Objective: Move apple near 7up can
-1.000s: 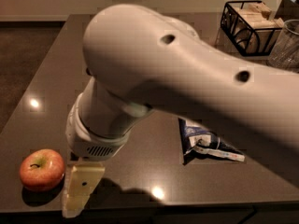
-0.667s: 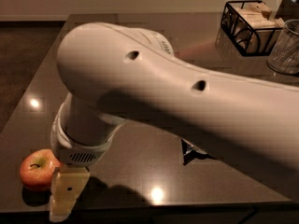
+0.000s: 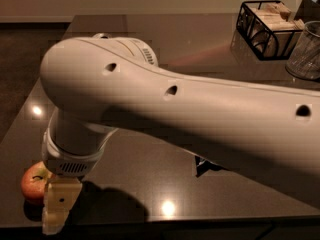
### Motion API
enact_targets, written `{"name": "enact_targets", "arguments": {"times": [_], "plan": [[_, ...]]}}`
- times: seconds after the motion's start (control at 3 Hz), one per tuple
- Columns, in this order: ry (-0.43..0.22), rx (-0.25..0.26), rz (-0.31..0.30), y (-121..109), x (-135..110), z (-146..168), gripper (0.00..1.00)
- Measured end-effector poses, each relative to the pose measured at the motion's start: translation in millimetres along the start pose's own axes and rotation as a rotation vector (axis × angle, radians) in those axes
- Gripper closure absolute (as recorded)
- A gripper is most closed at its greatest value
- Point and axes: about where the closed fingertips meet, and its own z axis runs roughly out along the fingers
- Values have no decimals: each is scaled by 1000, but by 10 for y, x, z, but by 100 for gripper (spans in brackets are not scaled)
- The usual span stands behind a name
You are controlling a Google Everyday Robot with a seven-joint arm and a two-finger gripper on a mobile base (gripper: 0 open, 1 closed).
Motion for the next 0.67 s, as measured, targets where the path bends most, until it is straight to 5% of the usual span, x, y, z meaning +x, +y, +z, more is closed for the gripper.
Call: {"name": "enact_targets", "arguments": {"times": [0.67], "plan": [[6, -42, 5, 11, -36, 67, 41]]}}
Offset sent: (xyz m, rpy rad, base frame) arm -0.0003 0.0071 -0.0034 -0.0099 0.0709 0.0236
